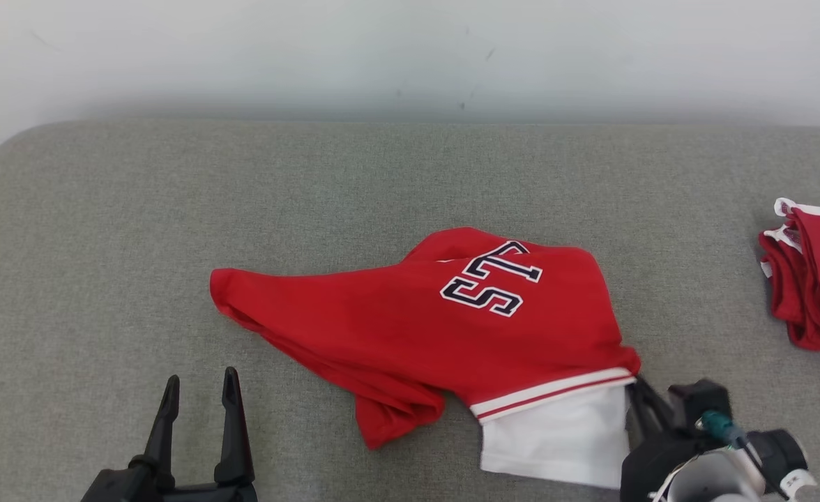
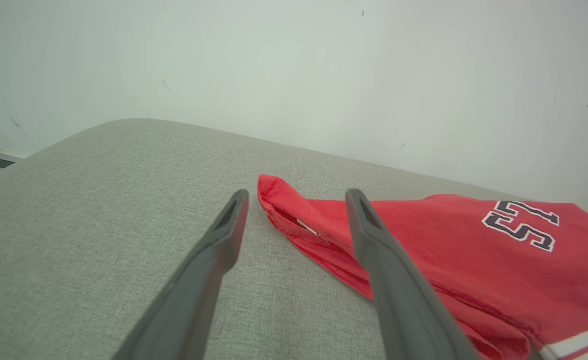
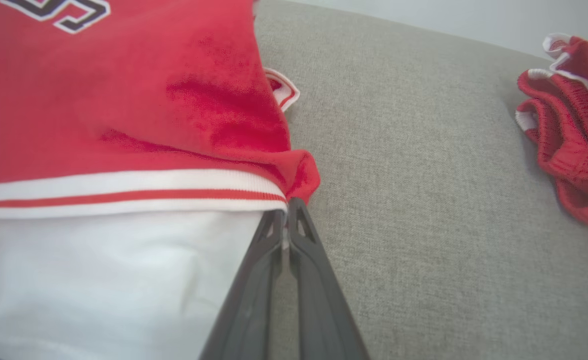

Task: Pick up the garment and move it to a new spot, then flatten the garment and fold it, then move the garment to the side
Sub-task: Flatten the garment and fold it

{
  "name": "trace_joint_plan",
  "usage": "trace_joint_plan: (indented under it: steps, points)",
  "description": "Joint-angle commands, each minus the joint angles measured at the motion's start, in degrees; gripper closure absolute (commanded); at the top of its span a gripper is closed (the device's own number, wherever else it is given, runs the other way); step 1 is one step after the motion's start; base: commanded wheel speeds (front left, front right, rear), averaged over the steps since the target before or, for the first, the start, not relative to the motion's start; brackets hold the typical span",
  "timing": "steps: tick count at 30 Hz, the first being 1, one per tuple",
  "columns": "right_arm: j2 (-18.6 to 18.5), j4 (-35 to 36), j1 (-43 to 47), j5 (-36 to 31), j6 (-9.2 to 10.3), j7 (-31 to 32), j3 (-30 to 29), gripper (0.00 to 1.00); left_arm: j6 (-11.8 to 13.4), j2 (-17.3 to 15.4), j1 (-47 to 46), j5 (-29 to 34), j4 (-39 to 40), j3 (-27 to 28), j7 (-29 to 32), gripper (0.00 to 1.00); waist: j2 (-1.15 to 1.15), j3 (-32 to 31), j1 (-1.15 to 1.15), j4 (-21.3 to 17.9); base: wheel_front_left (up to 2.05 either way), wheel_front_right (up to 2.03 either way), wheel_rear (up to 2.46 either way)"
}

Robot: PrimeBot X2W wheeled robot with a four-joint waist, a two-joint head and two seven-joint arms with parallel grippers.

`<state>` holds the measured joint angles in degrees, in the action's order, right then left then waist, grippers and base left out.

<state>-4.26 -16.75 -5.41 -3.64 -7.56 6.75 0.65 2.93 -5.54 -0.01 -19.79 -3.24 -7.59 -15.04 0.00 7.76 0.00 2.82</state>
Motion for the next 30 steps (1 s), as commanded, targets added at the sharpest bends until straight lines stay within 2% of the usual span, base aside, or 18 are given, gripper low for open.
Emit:
trace_joint_plan:
  steps: [1, 9, 16, 19, 22, 23, 24, 30]
  points:
    - [0.02, 0.21, -0.87, -0.26, 0.13, -0.34, -0.56, 1.0, -0.37, 0.23, 0.69, 0.49, -0.12, 0.08, -0.19, 0.0, 0.0, 0.0, 0.0, 0.0, 0.0, 0.0, 0.0]
    - [-2.0, 3.81, -8.23, 1.71, 0.13, 2.29, -6.37, 1.0, -1.63, 0.63, 0.28, 1.34, -1.93, -1.35, -0.19, 0.0, 0.0, -0.33, 0.0, 0.62, 0.0, 0.0, 0.0]
    - [-3.06, 11.62, -9.66, 5.62, 0.13, 7.32, -8.47, 1.0, -2.32, 0.73, -0.05, 1.18, -3.95, -3.01, 0.2, 0.0, 0.0, -1.65, 0.0, 1.94, 0.0, 0.0, 0.0]
    - [-2.82, 13.94, -9.88, 5.05, 0.13, 8.72, -11.16, 1.0, -2.78, 0.65, -0.3, 1.01, -4.49, -3.64, 0.72, 0.0, 0.0, -1.95, 0.0, 2.19, 0.0, 0.0, 0.0]
    - [-2.08, 12.58, -10.79, 2.65, 0.13, 9.86, -14.76, 1.0, -3.12, 0.34, -0.47, 0.86, -4.99, -4.27, 1.44, 0.0, 0.0, -1.94, 0.0, 2.02, 0.0, 0.0, 0.0]
    - [-2.04, 11.04, -10.44, 1.38, 0.12, 10.83, -15.2, 0.12, -3.48, 0.22, -0.55, 0.77, -5.24, -4.44, 1.75, 0.0, 0.0, -1.94, 0.0, 2.04, 0.0, 0.0, 0.0]
    - [-2.03, 9.77, -10.24, 0.47, 0.12, 11.39, -15.08, 0.0, -3.76, 0.16, -0.69, 0.67, -5.54, -4.82, 2.04, 0.0, 0.0, -1.91, 0.0, 2.17, 0.0, 0.0, 0.0]
    - [-1.26, 6.21, -8.0, 0.48, 0.13, 12.7, -14.44, 0.0, -6.22, -0.47, -1.04, -0.05, -6.7, -7.05, 4.2, 0.0, 0.0, -1.99, 0.0, 2.72, 0.0, 0.0, 0.0]
